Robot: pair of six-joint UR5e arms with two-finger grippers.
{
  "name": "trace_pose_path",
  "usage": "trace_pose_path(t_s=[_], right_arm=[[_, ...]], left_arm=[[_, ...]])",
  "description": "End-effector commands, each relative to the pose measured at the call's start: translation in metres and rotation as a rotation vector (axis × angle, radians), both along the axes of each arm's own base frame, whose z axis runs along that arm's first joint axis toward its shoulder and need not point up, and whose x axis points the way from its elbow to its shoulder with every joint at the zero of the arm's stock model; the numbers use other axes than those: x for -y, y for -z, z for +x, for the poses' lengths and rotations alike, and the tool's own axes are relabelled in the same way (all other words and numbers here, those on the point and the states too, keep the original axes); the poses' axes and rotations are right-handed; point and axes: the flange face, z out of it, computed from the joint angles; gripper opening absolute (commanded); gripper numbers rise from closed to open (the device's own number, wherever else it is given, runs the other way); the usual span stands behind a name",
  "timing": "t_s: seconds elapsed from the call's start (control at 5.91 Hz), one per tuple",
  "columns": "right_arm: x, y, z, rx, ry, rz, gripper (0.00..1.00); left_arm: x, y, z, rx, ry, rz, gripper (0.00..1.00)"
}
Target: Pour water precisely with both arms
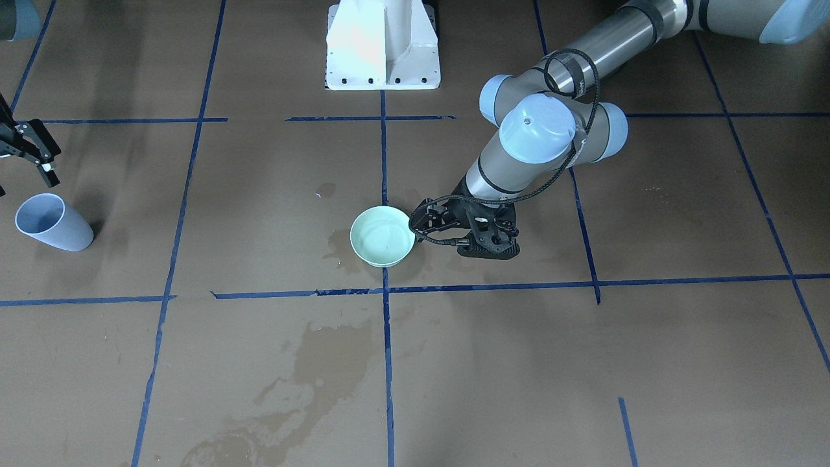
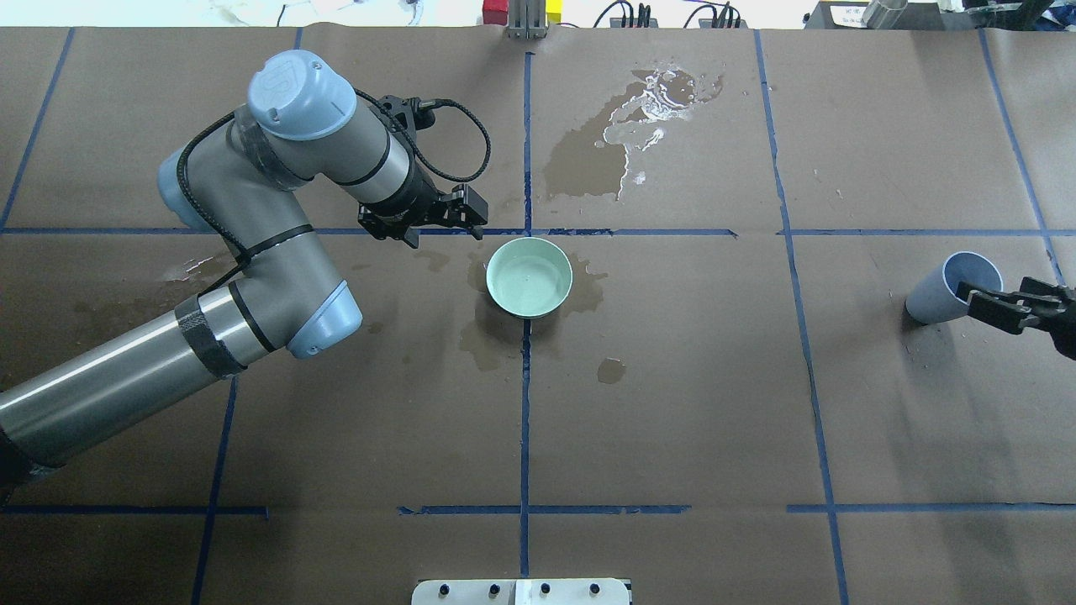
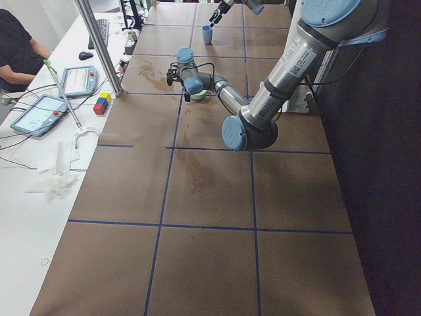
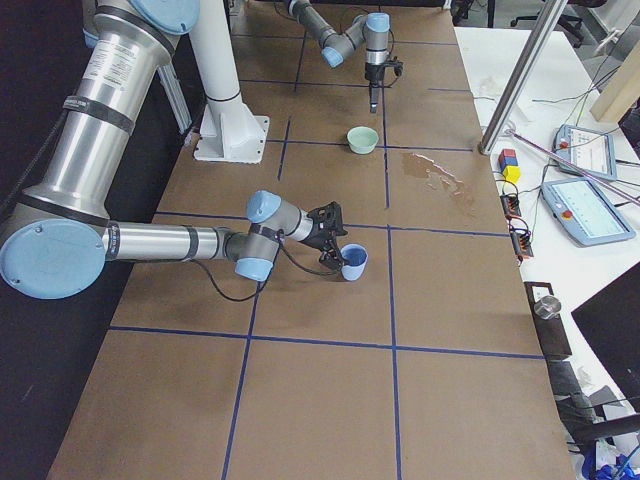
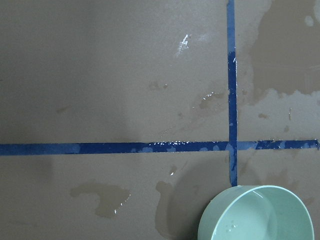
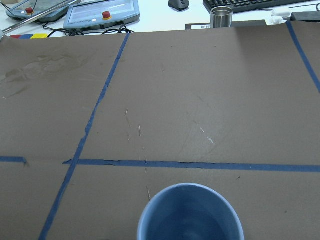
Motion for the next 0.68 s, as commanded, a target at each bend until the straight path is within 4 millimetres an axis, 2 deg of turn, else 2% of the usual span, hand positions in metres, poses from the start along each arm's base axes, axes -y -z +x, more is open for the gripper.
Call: trace_pose_path(t_s=[0.0, 0.17, 0.34, 0.51], right_arm=[[-0.027, -0.010, -0.024, -0.069, -0.109, 0.078, 1.00], [-0.035, -0.022, -0.031, -0.071, -0.171, 0.086, 1.00], [-0.050, -0.041, -0.045, -0.134, -0.220, 0.153, 0.99], [-0.051, -0.044, -0.053, -0.144, -0.255, 0.187, 0.99]], left_arm=[[-0.002, 0.000, -0.003, -0.003, -0.001, 0.004, 0.99], [-0.002, 0.001, -0.004, -0.005, 0.002, 0.004, 0.99], [-0.002, 0.001, -0.004, -0.006, 0.002, 0.005, 0.99], [-0.005, -0.002, -0.007, -0.006, 0.001, 0.006, 0.99]])
